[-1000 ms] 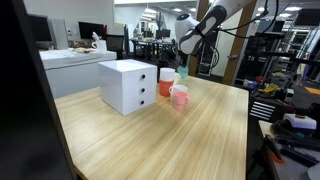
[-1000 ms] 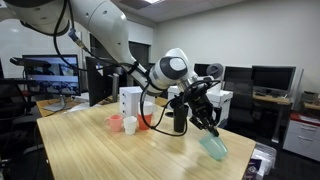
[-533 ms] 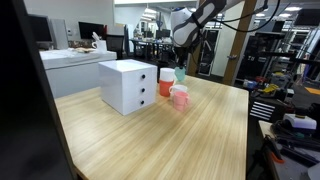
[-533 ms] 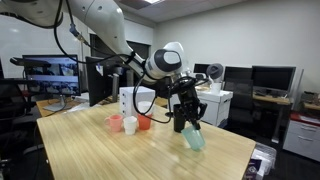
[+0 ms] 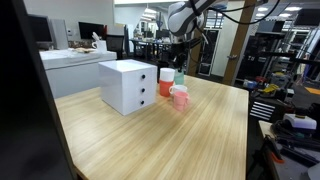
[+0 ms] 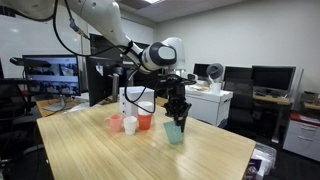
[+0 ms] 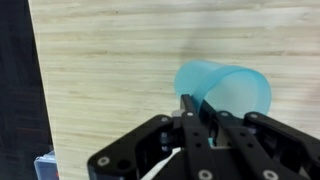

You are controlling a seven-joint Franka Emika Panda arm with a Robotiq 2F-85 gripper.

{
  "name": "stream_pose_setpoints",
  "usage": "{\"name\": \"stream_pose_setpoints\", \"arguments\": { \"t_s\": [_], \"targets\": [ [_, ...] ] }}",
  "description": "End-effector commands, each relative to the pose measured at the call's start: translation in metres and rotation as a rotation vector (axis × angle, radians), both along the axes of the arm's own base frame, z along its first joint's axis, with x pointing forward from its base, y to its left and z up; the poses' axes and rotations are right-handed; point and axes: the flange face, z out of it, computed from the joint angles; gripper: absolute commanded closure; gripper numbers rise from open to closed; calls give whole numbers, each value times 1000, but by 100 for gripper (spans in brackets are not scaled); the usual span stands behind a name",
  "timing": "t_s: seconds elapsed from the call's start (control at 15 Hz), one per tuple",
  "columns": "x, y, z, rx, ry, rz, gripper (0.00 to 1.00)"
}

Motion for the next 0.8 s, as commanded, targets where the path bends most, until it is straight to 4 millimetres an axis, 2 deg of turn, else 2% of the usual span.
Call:
{"name": "stream_pose_setpoints", "arguments": {
  "t_s": [0.0,0.4,0.73],
  "targets": [
    [-18,3,4,94,31,2,98],
    [-31,-8,-4,153,50,7,98],
    [-39,-15,0,188,-32,83,98]
  ]
}}
